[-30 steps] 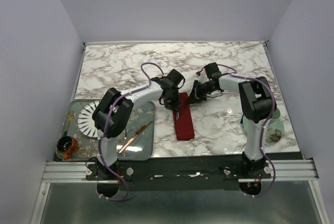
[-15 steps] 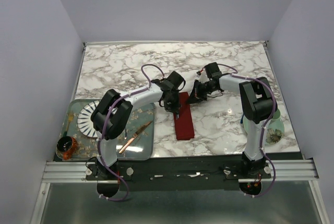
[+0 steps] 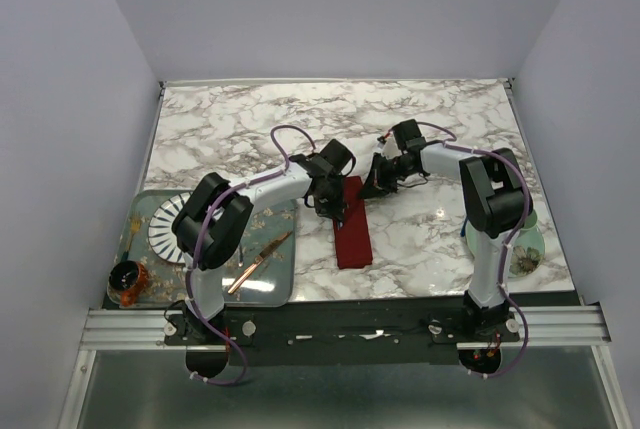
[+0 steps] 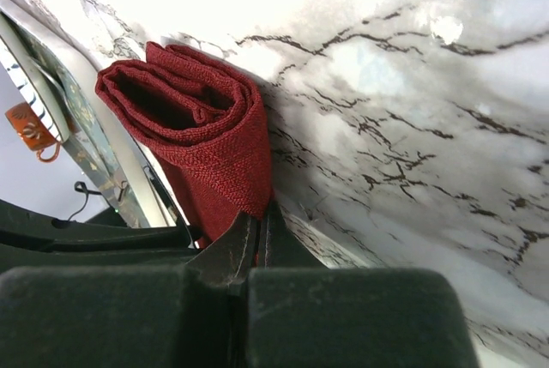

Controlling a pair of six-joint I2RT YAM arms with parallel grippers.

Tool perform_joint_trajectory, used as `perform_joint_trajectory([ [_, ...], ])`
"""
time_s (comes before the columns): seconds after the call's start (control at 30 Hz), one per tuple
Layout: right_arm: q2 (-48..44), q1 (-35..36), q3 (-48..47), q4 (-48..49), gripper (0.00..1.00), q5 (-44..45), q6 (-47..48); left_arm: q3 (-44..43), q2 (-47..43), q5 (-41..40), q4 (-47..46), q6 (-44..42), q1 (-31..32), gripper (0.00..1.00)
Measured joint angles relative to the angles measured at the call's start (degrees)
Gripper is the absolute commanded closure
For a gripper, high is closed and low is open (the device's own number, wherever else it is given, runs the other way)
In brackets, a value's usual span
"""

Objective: Fold the napkin into a case and place the utensils inside
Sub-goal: Insert the knife into the folded napkin.

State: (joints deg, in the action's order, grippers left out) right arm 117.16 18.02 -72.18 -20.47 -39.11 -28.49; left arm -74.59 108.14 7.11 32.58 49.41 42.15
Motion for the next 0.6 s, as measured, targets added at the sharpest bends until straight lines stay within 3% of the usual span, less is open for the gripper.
perform_joint_trajectory([
  [0.33,-1.09,0.0,1.33,1.14,0.99,0.55,0.02,0.35,-0.04,0.0,-0.09,0.09,0.04,0.69],
  [0.5,-1.11,-0.02,1.44,1.42,0.99,0.52,0.04,-0.74,-0.04,-0.09,0.87,-0.37,0.04,0.59],
  [0.6,-1.11,-0.02,1.44,1.57,0.92,0.5,0.07,-3.13,-0.04,-0.57,1.4,-1.03,-0.09,0.54],
])
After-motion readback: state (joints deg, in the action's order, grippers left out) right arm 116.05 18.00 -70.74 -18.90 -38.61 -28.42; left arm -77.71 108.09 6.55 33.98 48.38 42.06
